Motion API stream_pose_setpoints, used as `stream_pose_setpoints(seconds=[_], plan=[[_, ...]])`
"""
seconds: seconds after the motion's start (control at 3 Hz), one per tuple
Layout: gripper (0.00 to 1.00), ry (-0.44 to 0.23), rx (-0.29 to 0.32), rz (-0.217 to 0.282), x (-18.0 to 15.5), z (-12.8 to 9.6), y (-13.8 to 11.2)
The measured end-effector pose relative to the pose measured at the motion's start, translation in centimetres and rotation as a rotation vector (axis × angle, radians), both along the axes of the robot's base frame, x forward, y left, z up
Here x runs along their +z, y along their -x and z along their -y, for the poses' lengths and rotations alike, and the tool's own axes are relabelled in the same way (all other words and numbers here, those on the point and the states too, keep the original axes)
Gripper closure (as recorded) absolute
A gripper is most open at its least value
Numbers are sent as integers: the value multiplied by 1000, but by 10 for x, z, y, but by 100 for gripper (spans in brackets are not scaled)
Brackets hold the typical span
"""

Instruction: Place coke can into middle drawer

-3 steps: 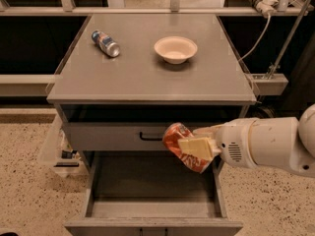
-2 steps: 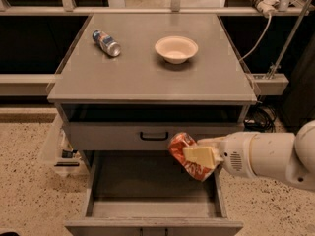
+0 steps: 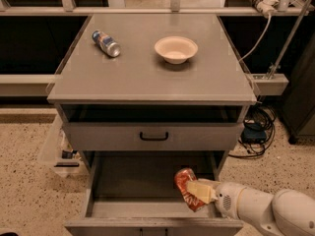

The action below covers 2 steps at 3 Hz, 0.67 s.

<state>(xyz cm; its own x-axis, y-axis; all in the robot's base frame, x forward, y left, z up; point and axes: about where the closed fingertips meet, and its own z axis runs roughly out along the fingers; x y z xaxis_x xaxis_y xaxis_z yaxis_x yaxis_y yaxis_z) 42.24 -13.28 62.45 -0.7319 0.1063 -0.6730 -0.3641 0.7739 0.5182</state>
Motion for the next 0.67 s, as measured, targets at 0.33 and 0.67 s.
stream_pose_setpoints(seconds=[0.33, 0.67], plan=[[100, -63, 4, -49, -57, -12, -13], [100, -102, 8, -79, -81, -20, -13]])
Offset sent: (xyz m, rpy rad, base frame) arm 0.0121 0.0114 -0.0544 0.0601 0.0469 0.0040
